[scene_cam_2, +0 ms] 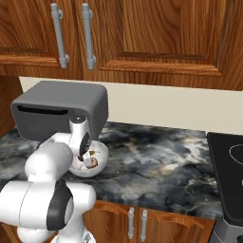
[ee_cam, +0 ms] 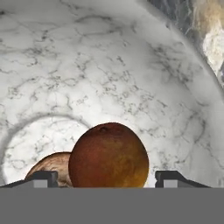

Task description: Take the pear, bell pepper, and mushroom from the freezer and place them in the bowl on the counter.

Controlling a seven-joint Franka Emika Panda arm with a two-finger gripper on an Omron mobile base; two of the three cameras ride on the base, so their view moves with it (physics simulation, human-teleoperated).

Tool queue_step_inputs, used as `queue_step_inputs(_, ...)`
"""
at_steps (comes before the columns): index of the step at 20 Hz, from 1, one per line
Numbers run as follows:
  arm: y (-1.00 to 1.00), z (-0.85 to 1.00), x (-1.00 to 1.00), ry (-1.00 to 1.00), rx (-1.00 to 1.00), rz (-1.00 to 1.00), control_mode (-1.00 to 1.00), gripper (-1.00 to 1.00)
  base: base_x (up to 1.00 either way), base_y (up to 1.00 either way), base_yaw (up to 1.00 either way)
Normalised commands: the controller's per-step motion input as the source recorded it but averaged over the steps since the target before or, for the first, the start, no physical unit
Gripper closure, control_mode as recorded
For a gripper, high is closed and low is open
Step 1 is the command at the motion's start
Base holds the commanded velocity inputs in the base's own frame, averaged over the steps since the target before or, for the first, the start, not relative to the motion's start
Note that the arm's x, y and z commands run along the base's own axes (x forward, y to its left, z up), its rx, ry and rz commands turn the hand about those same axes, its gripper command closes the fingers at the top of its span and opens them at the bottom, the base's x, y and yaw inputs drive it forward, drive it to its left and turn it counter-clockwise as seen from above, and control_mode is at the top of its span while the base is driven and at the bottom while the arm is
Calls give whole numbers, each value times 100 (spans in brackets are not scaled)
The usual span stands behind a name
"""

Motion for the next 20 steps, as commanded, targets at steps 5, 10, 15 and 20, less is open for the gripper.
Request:
queue_step_inputs(5,-2,20,-35,-18,0,0,-100,-100,0,0,0)
queue_step_inputs(10,-6,34,-43,-20,0,0,-100,-100,0,0,0)
queue_step_inputs(15,-5,51,-36,-13,0,0,-100,-100,0,0,0)
queue_step_inputs(20,0,77,-28,0,0,0,-100,-100,0,0,0)
